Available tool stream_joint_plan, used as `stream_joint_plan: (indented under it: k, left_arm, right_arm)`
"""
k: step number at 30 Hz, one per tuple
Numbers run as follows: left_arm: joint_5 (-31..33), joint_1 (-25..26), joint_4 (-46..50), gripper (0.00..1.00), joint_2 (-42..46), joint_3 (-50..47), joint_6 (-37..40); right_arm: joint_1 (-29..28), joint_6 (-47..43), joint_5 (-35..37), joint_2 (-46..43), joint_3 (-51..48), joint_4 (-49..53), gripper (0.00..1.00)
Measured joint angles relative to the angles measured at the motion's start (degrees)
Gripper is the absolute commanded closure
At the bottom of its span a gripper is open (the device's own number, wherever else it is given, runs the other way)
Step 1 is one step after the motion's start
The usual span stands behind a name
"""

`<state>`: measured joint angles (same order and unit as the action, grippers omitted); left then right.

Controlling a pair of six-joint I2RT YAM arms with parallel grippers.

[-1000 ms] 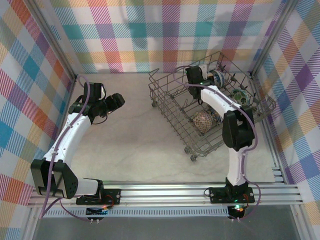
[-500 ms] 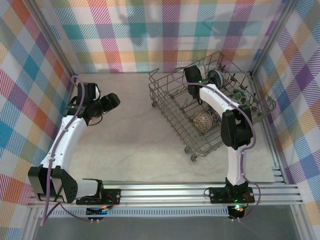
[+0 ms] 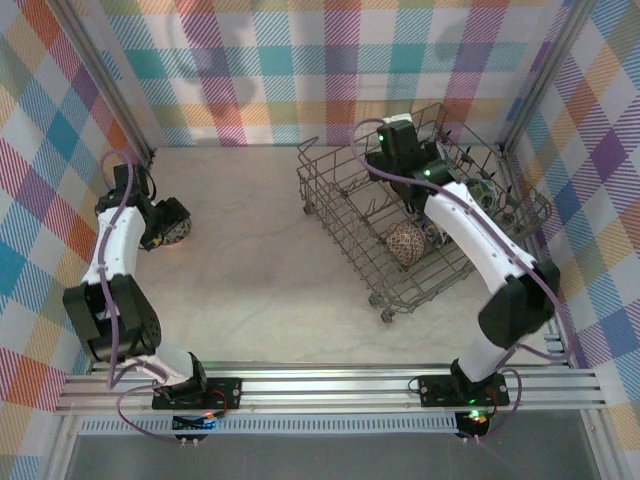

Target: Load the bowls into the dish rack

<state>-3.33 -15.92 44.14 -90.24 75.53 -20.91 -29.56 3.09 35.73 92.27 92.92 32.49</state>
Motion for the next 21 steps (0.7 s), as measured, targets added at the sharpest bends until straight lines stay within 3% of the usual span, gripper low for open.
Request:
stream_joint_plan:
  k: [4, 10, 21]
  left_arm:
    - [-0.4, -0.3, 0.8, 0.21, -8.2, 6.1, 1.4]
    - [-2.2, -0.3, 0.0, 0.21, -17.3, 12.1, 2.3]
    - [-3.7, -0.3, 1.3, 0.26, -29.0, 22.2, 3.7]
  right_arm:
    - [-2.5, 1.8, -3.4, -5.9, -7.3, -0.5, 0.02]
    - [-2.7, 4.0, -5.2, -6.6, -11.6, -0.1, 0.02]
    - [-5.1, 6.8, -6.5, -5.7, -11.8, 1.7, 0.02]
